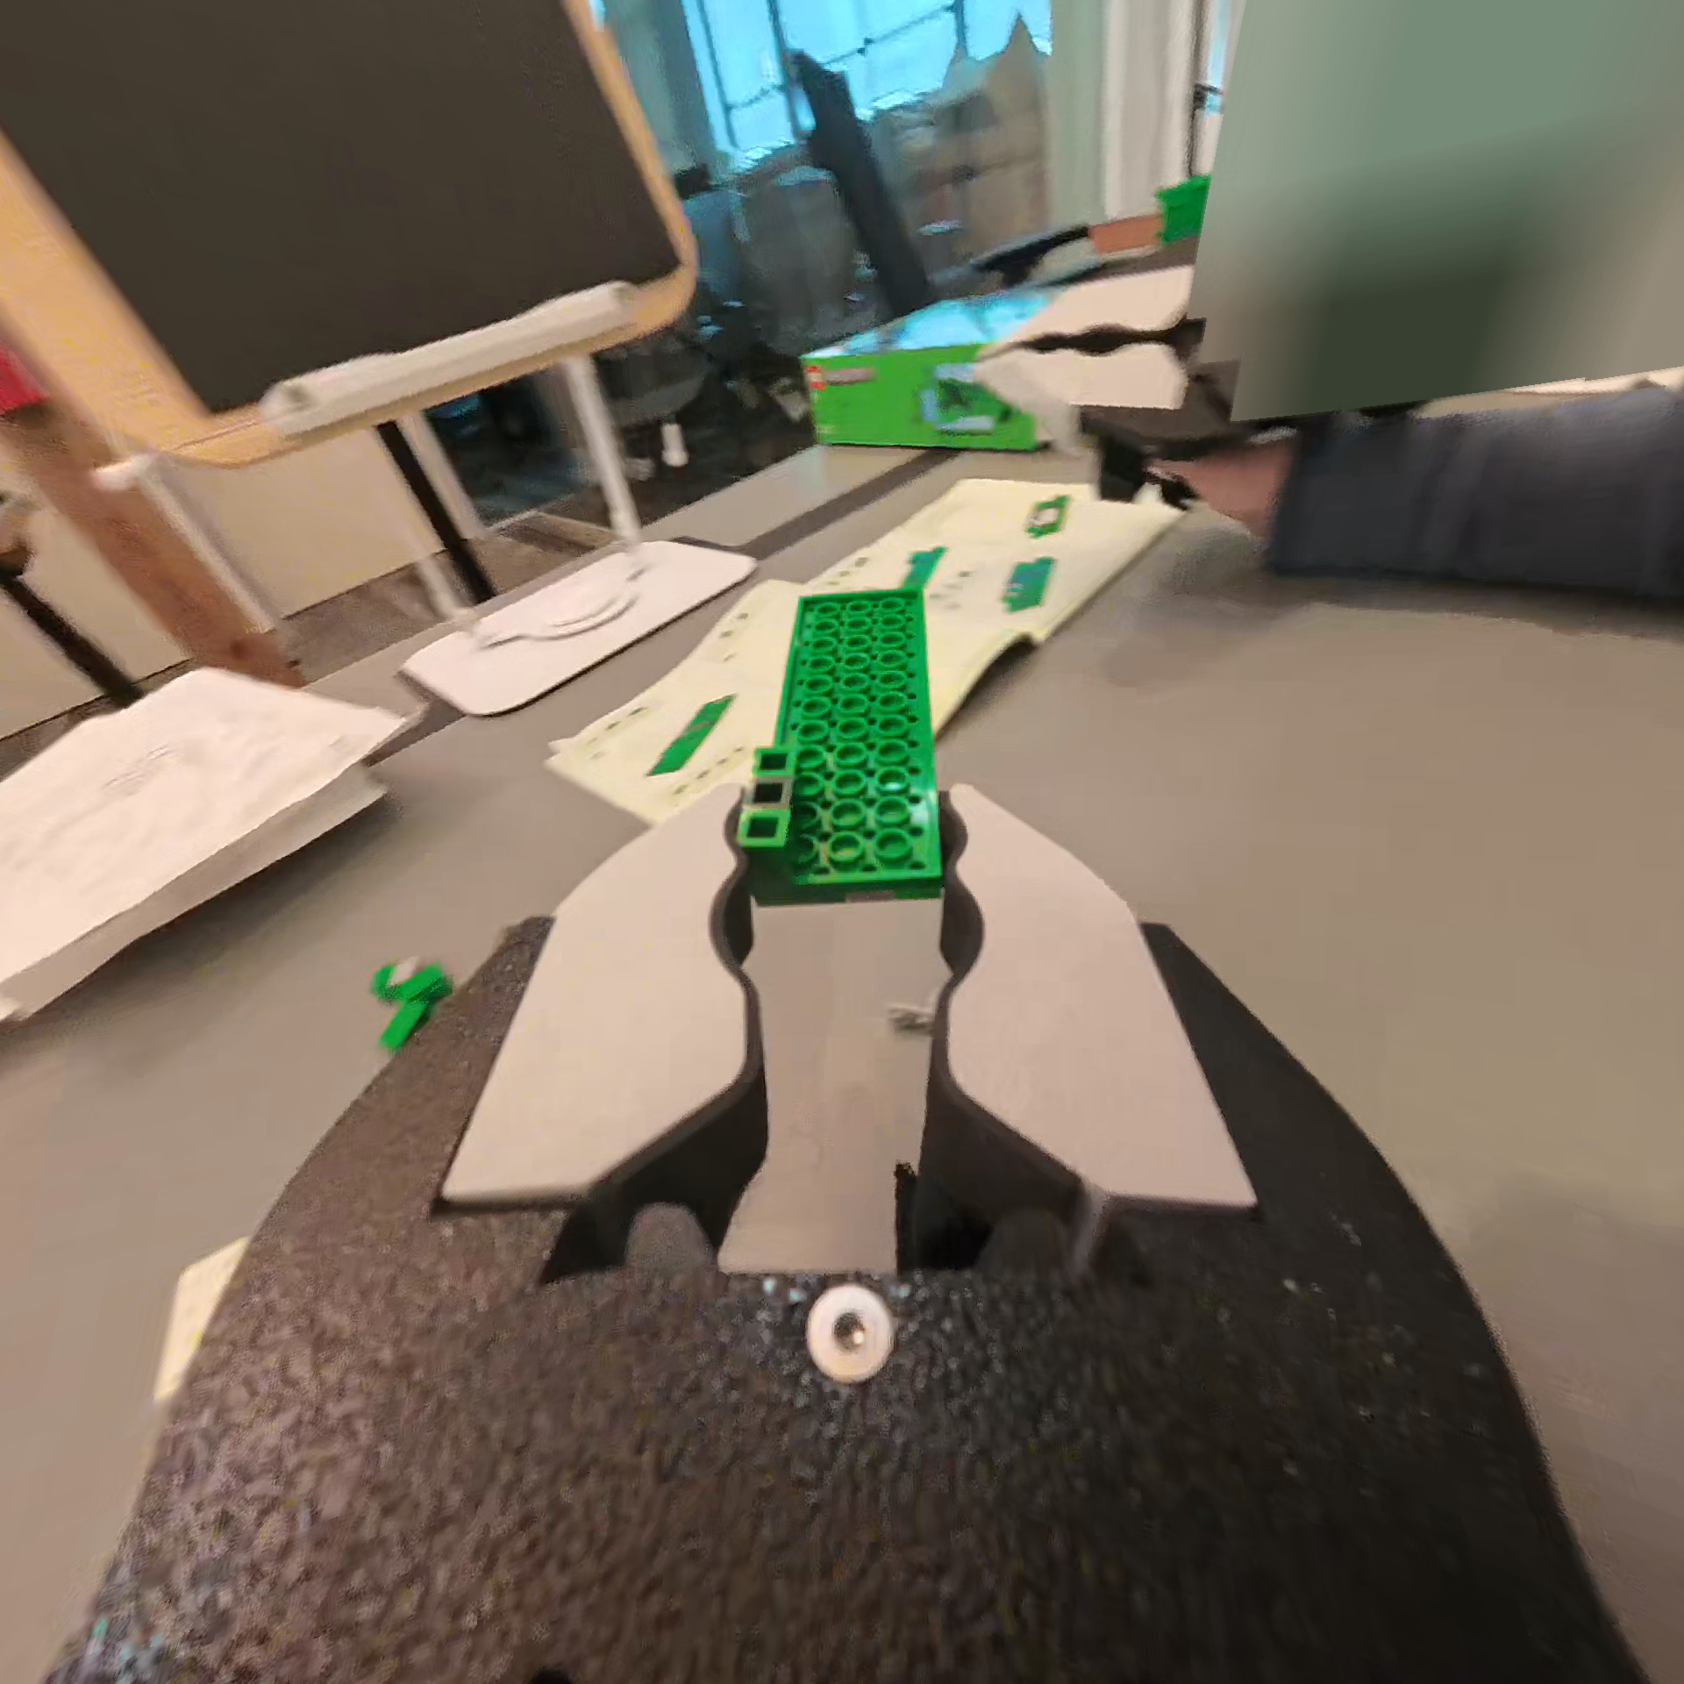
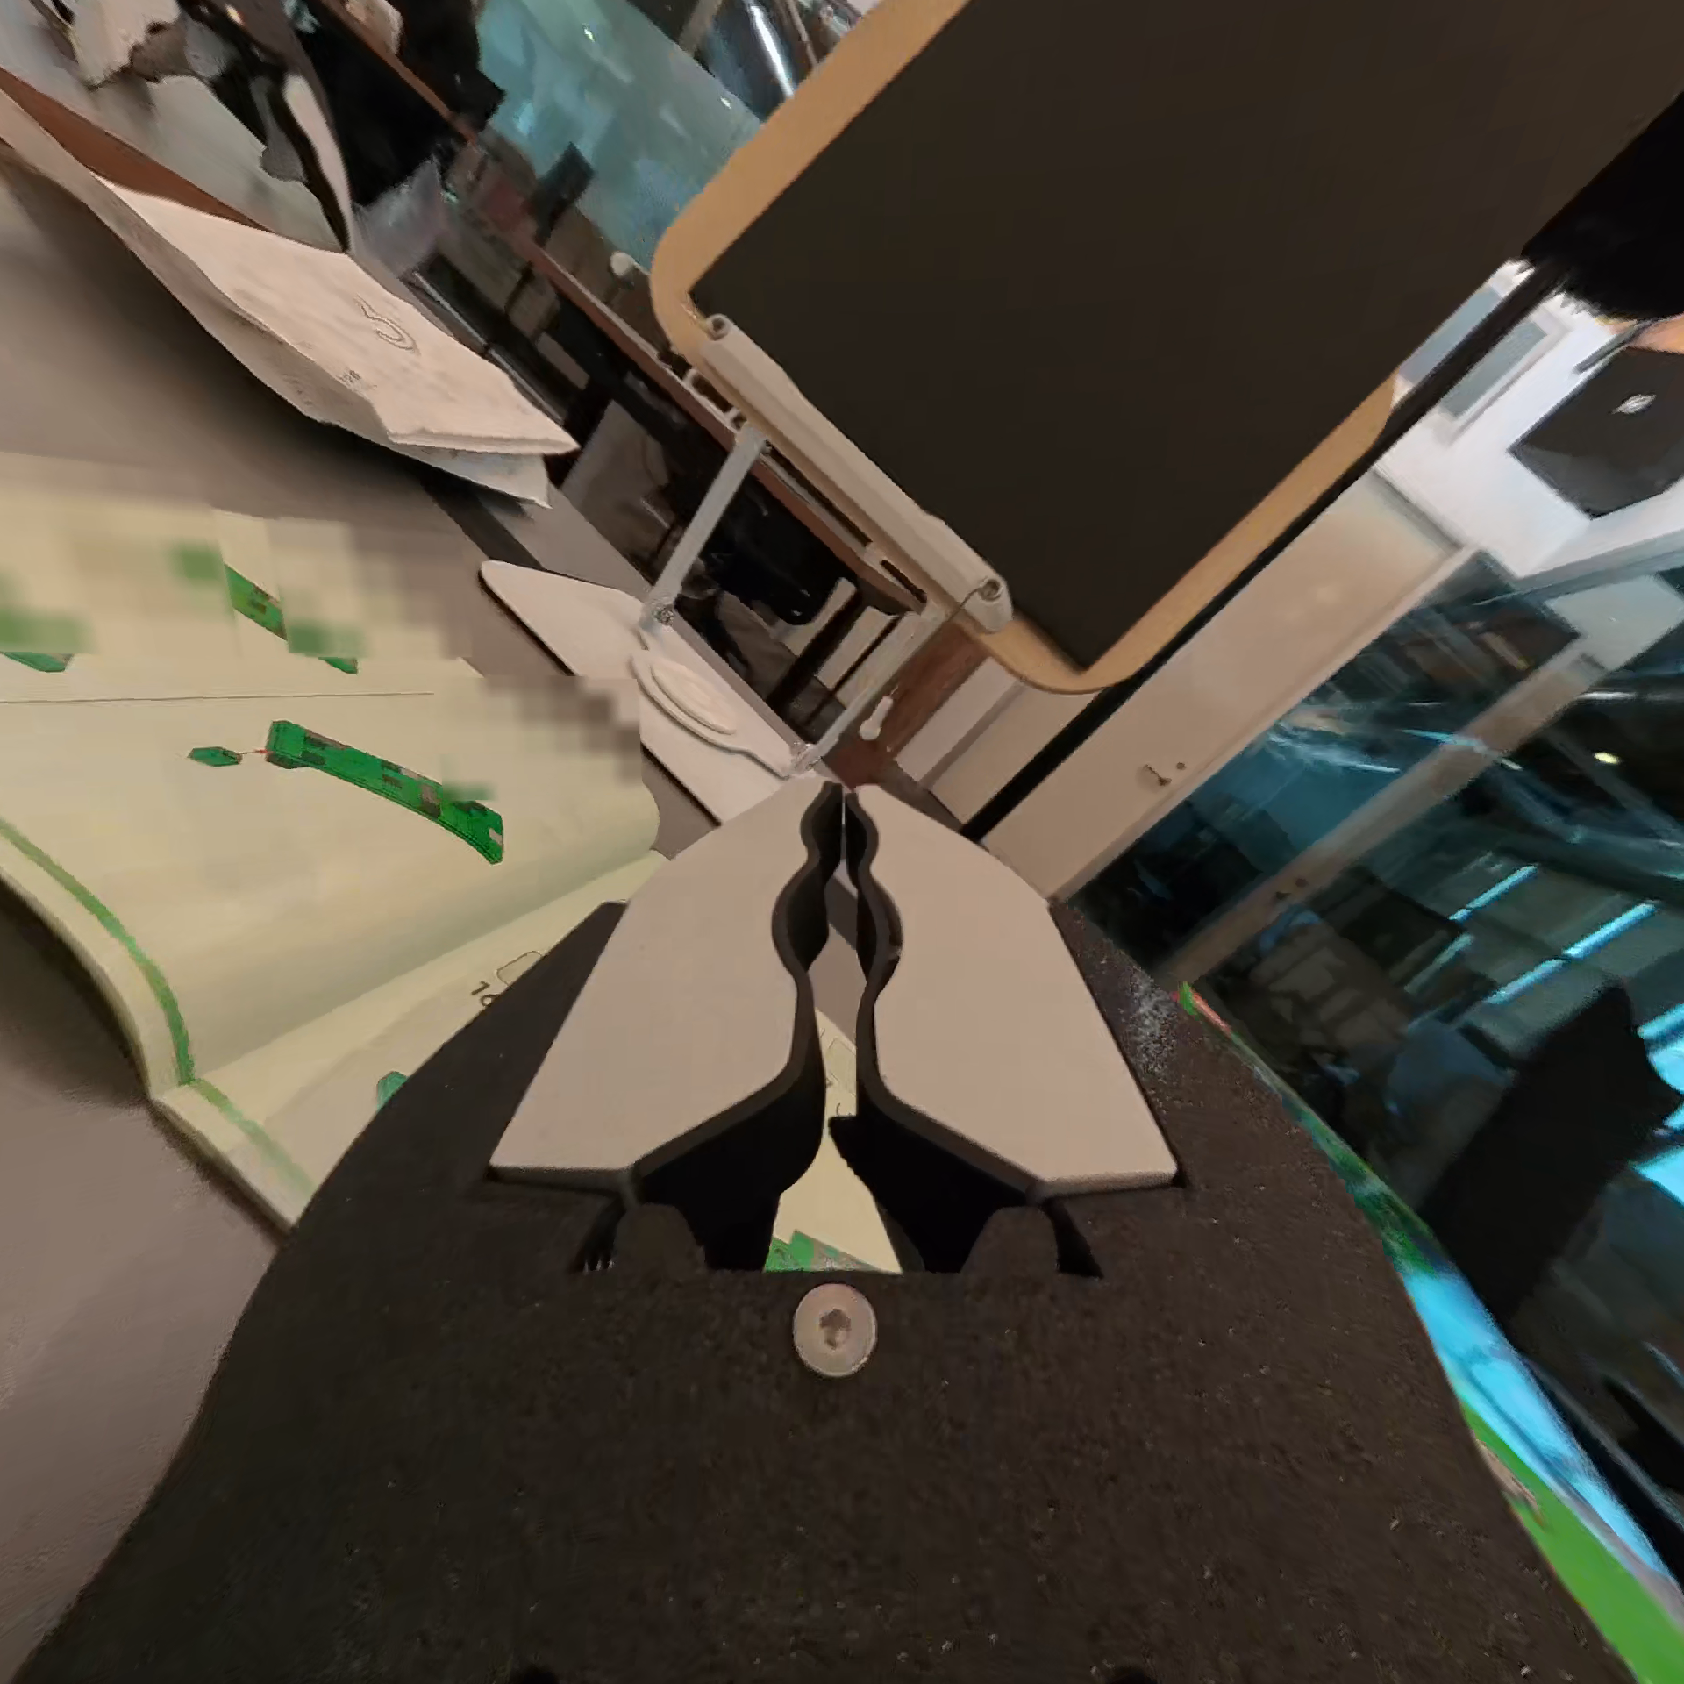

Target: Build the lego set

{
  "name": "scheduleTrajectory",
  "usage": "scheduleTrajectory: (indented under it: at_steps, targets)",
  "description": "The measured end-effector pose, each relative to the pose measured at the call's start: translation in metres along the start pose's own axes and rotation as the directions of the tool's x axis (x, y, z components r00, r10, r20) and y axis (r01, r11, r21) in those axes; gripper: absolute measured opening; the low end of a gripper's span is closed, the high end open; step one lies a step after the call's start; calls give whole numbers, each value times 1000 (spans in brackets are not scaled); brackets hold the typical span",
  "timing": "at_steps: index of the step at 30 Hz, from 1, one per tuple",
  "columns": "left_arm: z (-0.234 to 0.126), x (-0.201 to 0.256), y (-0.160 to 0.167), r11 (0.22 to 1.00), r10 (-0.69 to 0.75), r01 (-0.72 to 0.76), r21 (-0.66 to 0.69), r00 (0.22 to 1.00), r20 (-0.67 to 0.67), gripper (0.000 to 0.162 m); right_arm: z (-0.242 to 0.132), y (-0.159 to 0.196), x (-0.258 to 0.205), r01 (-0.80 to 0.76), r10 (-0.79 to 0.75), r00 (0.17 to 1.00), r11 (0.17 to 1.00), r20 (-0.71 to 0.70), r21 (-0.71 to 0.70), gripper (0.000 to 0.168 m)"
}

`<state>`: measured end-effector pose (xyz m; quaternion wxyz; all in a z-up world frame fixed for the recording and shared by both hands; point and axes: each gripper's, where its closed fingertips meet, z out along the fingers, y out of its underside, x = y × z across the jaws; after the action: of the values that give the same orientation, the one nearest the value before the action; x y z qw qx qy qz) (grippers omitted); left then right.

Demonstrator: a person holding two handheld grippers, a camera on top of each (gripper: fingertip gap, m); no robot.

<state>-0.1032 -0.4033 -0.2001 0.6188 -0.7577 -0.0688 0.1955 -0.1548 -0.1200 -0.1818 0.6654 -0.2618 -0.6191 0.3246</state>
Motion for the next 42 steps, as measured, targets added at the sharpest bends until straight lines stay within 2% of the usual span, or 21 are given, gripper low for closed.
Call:
scheduleTrajectory:
  at_steps: [3, 7, 14, 20, 28, 32, 35, 37, 39, 42]
  targets:
    - [-11, -34, 4, 999, -50, 48, 23, 994, 101, 37, -19, -6, -4, -30, 29, 999, 999, -45, -31, 0]
    - [-13, -68, 3, 994, -103, 98, 43, 985, 141, 37, -48, -2, -5, -142, 138, 989, 986, -53, -89, 0]
    - [-28, -120, 23, 998, -56, 58, 1, 967, 248, 37, -76, 4, -10, -311, 309, 950, 939, -37, -145, 2]
    - [-33, -129, 37, 982, -190, 180, 66, 954, 232, 37, -72, 13, -12, -310, 308, 950, 932, -44, -187, 3]
    - [-28, -127, 39, 993, -114, 110, 32, 958, 263, 37, -71, 14, -11, -287, 282, 958, 939, -55, -188, 3]
    - [-34, -138, 42, 993, -120, 119, 25, 936, 331, 37, -69, 14, -19, -250, 253, 967, 946, -14, -204, 3]
    - [-45, -154, 47, 991, -131, 135, 20, 898, 421, 37, -60, 8, -45, -177, 209, 971, 956, 120, -236, 3]
    - [-53, -163, 49, 987, -152, 156, 31, 871, 466, 37, -46, -9, -79, -206, 274, 917, 947, 290, -245, 2]
    - [-60, -170, 52, 984, -173, 176, 41, 850, 498, 37, -29, -36, -119, -253, 357, 794, 930, 493, -266, 1]
    - [-66, -177, 55, 981, -188, 187, 55, 832, 521, 37, 4, -78, -164, -295, 428, 596, 904, 679, -311, 14]
